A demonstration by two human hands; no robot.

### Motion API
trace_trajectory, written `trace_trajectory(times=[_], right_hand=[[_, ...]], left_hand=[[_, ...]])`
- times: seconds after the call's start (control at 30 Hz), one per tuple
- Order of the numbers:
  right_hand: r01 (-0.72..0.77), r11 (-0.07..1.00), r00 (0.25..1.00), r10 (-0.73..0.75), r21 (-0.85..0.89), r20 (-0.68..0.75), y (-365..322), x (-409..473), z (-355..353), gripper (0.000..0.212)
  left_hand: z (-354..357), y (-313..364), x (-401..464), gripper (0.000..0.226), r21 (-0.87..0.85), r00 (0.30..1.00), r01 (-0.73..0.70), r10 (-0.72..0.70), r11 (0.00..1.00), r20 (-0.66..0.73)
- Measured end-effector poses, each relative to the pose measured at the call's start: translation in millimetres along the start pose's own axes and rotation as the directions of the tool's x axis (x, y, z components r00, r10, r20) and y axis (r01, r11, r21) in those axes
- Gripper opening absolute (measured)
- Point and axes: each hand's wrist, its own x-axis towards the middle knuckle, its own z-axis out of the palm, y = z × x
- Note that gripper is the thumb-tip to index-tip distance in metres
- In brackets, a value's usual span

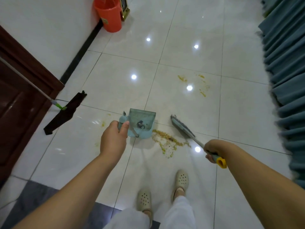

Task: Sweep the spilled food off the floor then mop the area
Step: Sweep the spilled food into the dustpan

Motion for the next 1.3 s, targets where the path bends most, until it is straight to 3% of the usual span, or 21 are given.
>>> trace_trajectory(times=[0.37,0.57,0.73,1.0,1.3], right_hand=[[0.025,0.995,0.999,-0.027,-0.099,-0.017,46.0,-26.8,-5.4,0.027],[-0.004,0.997,0.997,0.01,0.081,-0.071,68.0,-17.2,-17.1,0.02],[-0.048,0.964,0.999,0.045,0.263,0.015,83.1,-11.4,-16.2,0.012],[-0.072,0.879,0.986,-0.007,0.471,0.165,82.6,-25.9,73.1,0.007],[-0.092,0.819,0.965,-0.067,0.566,0.253,42.9,-46.4,135.3,0.008]], left_hand=[[11.1,2.1,-11.1,0.043,0.05,1.0,-0.006,0.005,0.999,0.021],[13.5,-4.3,-17.6,0.04,0.044,0.998,0.006,-0.009,0.999,0.061],[12.8,-8.2,-18.4,0.045,0.041,0.997,0.026,-0.029,0.999,0.073],[9.6,-17.1,-29.4,0.043,0.006,0.995,0.049,-0.049,0.999,0.092],[-12.0,-23.5,-27.9,0.043,-0.018,0.997,0.054,-0.053,0.998,0.05]])
